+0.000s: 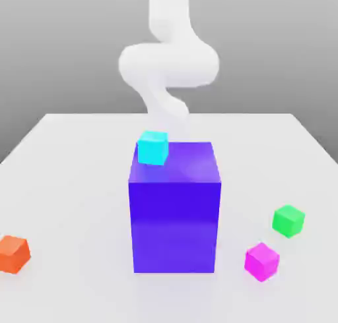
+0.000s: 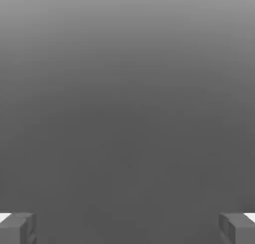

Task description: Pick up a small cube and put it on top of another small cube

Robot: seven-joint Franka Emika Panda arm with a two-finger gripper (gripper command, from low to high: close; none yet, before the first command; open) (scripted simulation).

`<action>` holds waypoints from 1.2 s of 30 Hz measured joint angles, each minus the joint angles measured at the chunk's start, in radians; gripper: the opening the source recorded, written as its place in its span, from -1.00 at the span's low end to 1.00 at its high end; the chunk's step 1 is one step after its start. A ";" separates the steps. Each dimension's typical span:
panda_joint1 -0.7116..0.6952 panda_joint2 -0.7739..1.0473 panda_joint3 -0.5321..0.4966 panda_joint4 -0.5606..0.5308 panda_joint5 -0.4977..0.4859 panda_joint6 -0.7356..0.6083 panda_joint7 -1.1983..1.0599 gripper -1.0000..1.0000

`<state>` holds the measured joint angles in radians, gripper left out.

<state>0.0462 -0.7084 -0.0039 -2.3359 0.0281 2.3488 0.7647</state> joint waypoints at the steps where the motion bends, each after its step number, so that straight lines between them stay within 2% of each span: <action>1: 0.019 0.040 0.000 -0.015 0.012 0.021 -0.015 0.00; 9: 0.146 0.334 0.029 -0.130 0.088 0.176 -0.117 0.00; 15: 0.215 0.551 0.082 -0.216 0.099 0.293 -0.161 0.00; 19: 0.265 0.695 0.117 -0.274 0.052 0.374 -0.151 0.00; 22: 0.305 0.802 0.109 -0.318 -0.029 0.434 -0.110 0.00; 28: 0.354 1.018 0.056 -0.300 -0.114 0.597 -0.055 0.00; 29: 0.361 1.050 0.049 -0.294 -0.118 0.622 -0.052 -1.00; 36: 0.362 1.055 0.047 -0.293 -0.123 0.626 -0.048 -1.00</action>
<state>0.4077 0.3463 0.0436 -2.6294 -0.0947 2.9749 0.7165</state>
